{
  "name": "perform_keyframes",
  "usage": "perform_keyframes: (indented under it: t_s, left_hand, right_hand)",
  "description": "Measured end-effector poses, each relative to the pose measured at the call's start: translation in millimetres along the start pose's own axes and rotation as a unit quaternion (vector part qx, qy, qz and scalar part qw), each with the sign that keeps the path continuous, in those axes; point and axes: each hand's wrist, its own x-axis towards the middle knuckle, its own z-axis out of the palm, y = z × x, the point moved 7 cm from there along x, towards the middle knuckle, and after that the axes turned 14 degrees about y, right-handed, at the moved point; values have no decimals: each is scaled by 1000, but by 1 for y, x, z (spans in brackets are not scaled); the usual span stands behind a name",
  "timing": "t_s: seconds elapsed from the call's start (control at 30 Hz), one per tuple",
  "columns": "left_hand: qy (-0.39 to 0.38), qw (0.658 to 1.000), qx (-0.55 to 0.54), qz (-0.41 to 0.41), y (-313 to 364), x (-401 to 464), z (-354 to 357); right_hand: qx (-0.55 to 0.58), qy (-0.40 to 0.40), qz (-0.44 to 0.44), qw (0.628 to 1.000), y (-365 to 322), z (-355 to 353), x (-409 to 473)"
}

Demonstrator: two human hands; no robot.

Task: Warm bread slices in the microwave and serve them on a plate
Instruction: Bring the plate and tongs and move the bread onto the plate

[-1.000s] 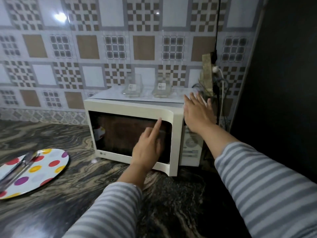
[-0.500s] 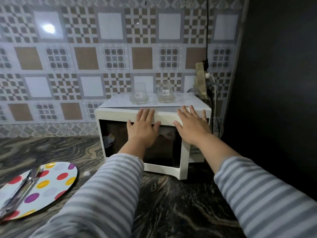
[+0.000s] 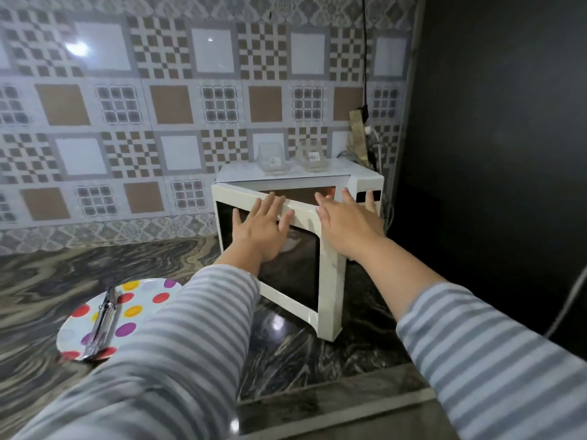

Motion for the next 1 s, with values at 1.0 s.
perform_keyframes:
  t_s: [1.0]
  left_hand:
    - [-116,987,79,-78,-190,-145,-88]
  right_hand:
    - [-57,-40,-122,990,-269,-22,-64]
